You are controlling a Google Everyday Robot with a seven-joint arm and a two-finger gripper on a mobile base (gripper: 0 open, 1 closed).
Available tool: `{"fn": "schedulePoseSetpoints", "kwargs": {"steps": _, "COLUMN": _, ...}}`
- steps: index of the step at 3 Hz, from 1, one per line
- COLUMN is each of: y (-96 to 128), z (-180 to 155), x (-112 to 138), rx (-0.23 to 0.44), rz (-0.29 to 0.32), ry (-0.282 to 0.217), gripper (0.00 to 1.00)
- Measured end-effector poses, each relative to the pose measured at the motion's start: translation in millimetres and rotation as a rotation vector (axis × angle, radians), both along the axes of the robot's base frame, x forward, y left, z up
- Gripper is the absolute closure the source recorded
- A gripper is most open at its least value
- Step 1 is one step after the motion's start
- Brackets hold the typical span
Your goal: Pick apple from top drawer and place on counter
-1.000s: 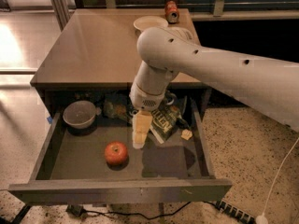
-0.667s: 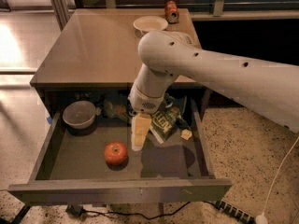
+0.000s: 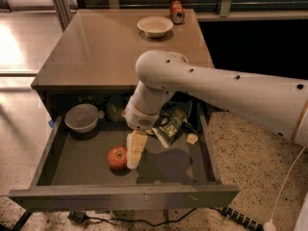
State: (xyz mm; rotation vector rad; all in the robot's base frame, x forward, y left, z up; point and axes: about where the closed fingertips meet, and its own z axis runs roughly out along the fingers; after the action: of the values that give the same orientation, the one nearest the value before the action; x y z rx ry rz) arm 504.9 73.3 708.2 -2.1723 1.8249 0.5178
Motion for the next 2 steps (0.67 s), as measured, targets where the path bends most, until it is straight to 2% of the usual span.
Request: {"fn": "schedulePoseSetpoints", "kwargs": {"steps": 2, "y": 5.5, "z": -12.2, "x": 10.9, "rx": 0.021, "rz": -0.011, "ry": 0.009, "gripper": 0.00}}
